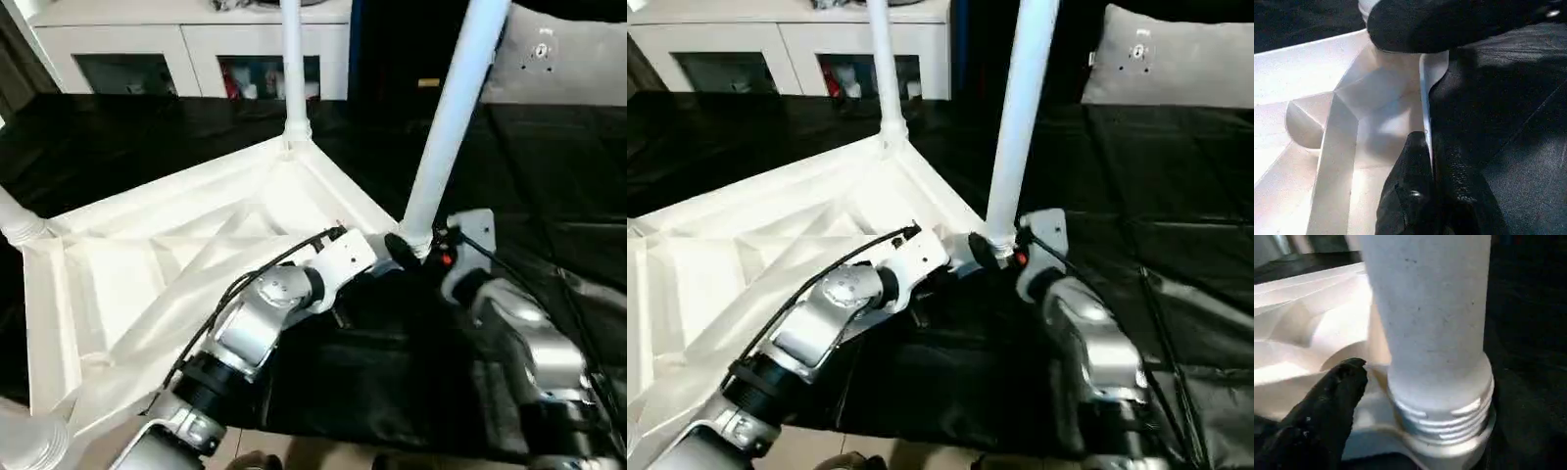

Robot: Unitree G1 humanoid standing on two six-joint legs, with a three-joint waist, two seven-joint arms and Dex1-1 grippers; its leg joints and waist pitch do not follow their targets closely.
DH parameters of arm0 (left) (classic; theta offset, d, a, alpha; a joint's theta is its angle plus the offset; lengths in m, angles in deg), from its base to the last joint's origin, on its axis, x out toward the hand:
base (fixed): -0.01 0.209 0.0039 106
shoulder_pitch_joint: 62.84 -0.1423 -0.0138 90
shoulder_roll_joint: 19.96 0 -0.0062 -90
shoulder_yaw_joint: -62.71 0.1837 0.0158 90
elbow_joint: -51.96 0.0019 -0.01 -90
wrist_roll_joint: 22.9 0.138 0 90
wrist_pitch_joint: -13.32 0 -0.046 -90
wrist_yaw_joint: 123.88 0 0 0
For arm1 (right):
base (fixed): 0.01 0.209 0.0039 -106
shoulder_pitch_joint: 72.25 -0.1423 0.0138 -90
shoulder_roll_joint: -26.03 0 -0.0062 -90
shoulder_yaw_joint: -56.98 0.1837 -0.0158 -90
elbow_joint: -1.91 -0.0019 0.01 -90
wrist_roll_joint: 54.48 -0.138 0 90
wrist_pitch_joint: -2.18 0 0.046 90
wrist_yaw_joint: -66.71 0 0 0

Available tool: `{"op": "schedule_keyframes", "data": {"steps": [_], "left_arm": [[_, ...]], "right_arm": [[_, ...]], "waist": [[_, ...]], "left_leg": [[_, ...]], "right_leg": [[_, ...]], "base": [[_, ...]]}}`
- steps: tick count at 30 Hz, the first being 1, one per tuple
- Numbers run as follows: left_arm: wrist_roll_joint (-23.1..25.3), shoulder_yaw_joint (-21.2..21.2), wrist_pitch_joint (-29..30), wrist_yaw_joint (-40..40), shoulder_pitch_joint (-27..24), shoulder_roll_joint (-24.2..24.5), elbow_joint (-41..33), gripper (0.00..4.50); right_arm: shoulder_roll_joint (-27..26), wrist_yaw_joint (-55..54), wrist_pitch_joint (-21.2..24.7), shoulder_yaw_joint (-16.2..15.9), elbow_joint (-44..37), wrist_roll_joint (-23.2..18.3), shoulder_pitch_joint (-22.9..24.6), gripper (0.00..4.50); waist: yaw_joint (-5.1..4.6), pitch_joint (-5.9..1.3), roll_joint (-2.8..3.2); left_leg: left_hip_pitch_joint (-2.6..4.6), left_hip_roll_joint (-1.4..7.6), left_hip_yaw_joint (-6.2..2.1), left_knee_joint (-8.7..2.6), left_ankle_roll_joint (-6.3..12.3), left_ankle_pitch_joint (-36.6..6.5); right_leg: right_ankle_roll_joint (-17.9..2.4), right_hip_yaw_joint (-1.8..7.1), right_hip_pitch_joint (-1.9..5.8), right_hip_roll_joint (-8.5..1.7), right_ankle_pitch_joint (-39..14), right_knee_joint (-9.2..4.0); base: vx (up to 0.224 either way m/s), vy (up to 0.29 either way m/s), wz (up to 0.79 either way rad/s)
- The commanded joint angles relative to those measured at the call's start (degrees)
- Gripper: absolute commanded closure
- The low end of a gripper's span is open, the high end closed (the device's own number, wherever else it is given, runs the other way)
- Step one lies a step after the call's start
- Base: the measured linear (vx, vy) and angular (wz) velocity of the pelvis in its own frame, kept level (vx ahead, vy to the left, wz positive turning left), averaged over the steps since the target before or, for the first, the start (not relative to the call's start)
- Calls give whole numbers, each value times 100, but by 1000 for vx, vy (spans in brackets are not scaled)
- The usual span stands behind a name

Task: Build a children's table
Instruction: Rotate leg to tighten

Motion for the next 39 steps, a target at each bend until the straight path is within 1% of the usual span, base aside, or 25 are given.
{"op": "schedule_keyframes", "data": {"steps": [1, 3, 4, 5, 6, 9, 10, 11, 12, 13, 15, 16, 17, 18, 20, 21, 23, 26, 28, 31, 33, 34, 35, 37, 39], "left_arm": [[24, 39, -281, -253, 69, 211, 69, 450], [-27, 65, -583, -604, 128, 470, 196, 450], [-65, 84, -670, -783, 145, 577, 221, 450], [-92, 105, -763, -932, 159, 669, 241, 450], [-142, 145, -983, -1174, 166, 801, 266, 450], [-207, 216, -1249, -1569, 187, 1021, 317, 450], [-208, 249, -1336, -1675, 206, 1086, 349, 450], [-202, 318, -1522, -1862, 227, 1205, 384, 450], [-248, 415, -1882, -2234, 293, 1423, 506, 450], [-273, 434, -1976, -2328, 315, 1470, 550, 450], [-347, 431, -2058, -2487, 345, 1512, 600, 450], [-424, 436, -2132, -2683, 377, 1550, 628, 450], [-440, 438, -2156, -2730, 383, 1557, 634, 450], [-475, 444, -2221, -2842, 400, 1571, 653, 450], [-501, 447, -2261, -2913, 406, 1574, 654, 450], [-527, 446, -2326, -2979, 417, 1562, 669, 450], [-549, 467, -2384, -3020, 435, 1562, 699, 450], [-591, 505, -2524, -3111, 475, 1552, 786, 450], [-581, 495, -2551, -3142, 468, 1531, 806, 450], [-567, 488, -2586, -3171, 458, 1519, 834, 450], [-560, 487, -2606, -3184, 461, 1518, 860, 450], [-560, 492, -2629, -3178, 471, 1519, 887, 450], [-557, 494, -2642, -3169, 477, 1518, 908, 450], [-553, 504, -2693, -3144, 505, 1514, 990, 450], [-550, 500, -2697, -3138, 510, 1509, 1011, 450]], "right_arm": [[185, 501, -26, -113, -149, -77, 89, 5], [641, 1021, -172, -168, -172, -59, 151, 5], [789, 1174, -240, -176, -157, -52, 151, 5], [911, 1310, -288, -188, -153, -54, 154, 5], [1072, 1497, -372, -226, -147, -43, 158, 5], [1316, 1790, -519, -306, -124, 12, 141, 5], [1379, 1893, -559, -329, -115, 18, 130, 5], [1473, 2064, -552, -368, -126, -9, 121, 5], [1703, 2573, -504, -467, -157, -163, 94, 5], [1767, 2717, -503, -499, -156, -207, 83, 5], [1857, 2922, -548, -580, -136, -233, 61, 5], [1951, 3156, -627, -694, -113, -228, 30, 5], [1967, 3204, -641, -720, -108, -228, 23, 5], [2002, 3317, -676, -781, -90, -227, 3, 5], [2001, 3373, -726, -830, -73, -203, -20, 5], [1980, 3463, -754, -897, -42, -182, -59, 5], [1964, 3548, -759, -941, -20, -204, -87, 31], [1946, 3776, -743, -1029, 32, -245, -142, 49], [1935, 3810, -745, -1054, 72, -269, -163, 72], [1938, 3864, -730, -1079, 95, -301, -170, 93], [1952, 3881, -729, -1112, 117, -298, -169, 109], [1952, 3894, -742, -1123, 139, -282, -174, 128], [1951, 3899, -742, -1128, 150, -275, -175, 128], [1936, 3919, -747, -1151, 199, -244, -182, 154], [1919, 3930, -716, -1162, 207, -261, -178, 162]], "waist": [[41, -338, -61], [63, -343, -79], [69, -340, -60], [69, -340, -60], [79, -337, -70], [84, -343, -62], [88, -348, -80], [101, -350, -71], [121, -353, -68], [151, -364, -81], [178, -364, -69], [224, -374, -86], [237, -374, -81], [241, -377, -95], [256, -385, -88], [260, -388, -108], [264, -391, -107], [284, -390, -110], [294, -389, -123], [312, -385, -119], [321, -387, -116], [327, -390, -117], [327, -390, -117], [336, -394, -120], [338, -393, -119]], "left_leg": [[-16, 338, -137, -372, 672, -602], [-11, 336, -138, -361, 728, -624], [-14, 345, -138, -361, 738, -624], [-14, 345, -138, -361, 738, -624], [-10, 346, -142, -363, 751, -655], [14, 360, -135, -365, 721, -722], [20, 366, -132, -363, 728, -687], [22, 369, -136, -361, 746, -682], [27, 372, -132, -358, 770, -668], [25, 381, -127, -349, 803, -626], [29, 393, -117, -342, 812, -580], [37, 401, -114, -333, 819, -540], [39, 404, -115, -333, 820, -527], [32, 402, -107, -327, 822, -508], [32, 409, -110, -321, 829, -455], [28, 408, -110, -320, 838, -418], [23, 400, -111, -313, 850, -409], [27, 402, -104, -309, 851, -445], [26, 403, -107, -312, 825, -435], [31, 405, -106, -315, 785, -481], [33, 404, -107, -314, 772, -469], [31, 402, -107, -311, 769, -455], [31, 402, -107, -311, 769, -455], [26, 395, -106, -306, 768, -435], [24, 400, -109, -308, 764, -444]], "right_leg": [[-1437, 234, 318, -413, -531, -390], [-1446, 225, 332, -416, -513, -394], [-1469, 223, 332, -415, -495, -382], [-1469, 223, 332, -415, -495, -382], [-1477, 217, 326, -419, -557, -389], [-1508, 219, 319, -420, -625, -384], [-1555, 223, 316, -421, -563, -369], [-1564, 221, 316, -424, -560, -371], [-1584, 220, 317, -420, -524, -361], [-1597, 220, 327, -423, -463, -342], [-1627, 222, 313, -423, -380, -328], [-1667, 220, 311, -432, -344, -309], [-1671, 220, 309, -436, -351, -309], [-1683, 223, 309, -437, -338, -301], [-1704, 225, 309, -442, -284, -288], [-1714, 223, 313, -443, -249, -281], [-1723, 218, 313, -443, -273, -277], [-1702, 222, 307, -441, -392, -287], [-1672, 224, 307, -443, -461, -288], [-1641, 227, 301, -442, -578, -300], [-1629, 228, 298, -438, -571, -296], [-1625, 228, 298, -436, -553, -294], [-1625, 228, 298, -436, -553, -294], [-1618, 227, 304, -438, -540, -291], [-1612, 225, 305, -439, -537, -289]], "base": [[0, 0, 0], [0, 0, 0], [0, 0, 0], [0, 0, 0], [0, 0, 0], [0, 0, 0], [0, 0, 0], [0, 0, 0], [0, 0, 0], [0, 0, 0], [0, 0, 0], [0, 0, 0], [0, 0, 0], [0, 0, 0], [0, 0, 0], [0, 0, 0], [0, 0, 0], [0, 0, 0], [0, 0, 0], [0, 0, 0], [0, 0, 0], [0, 0, 0], [0, 0, 0], [0, 0, 0], [0, 0, 0]]}}
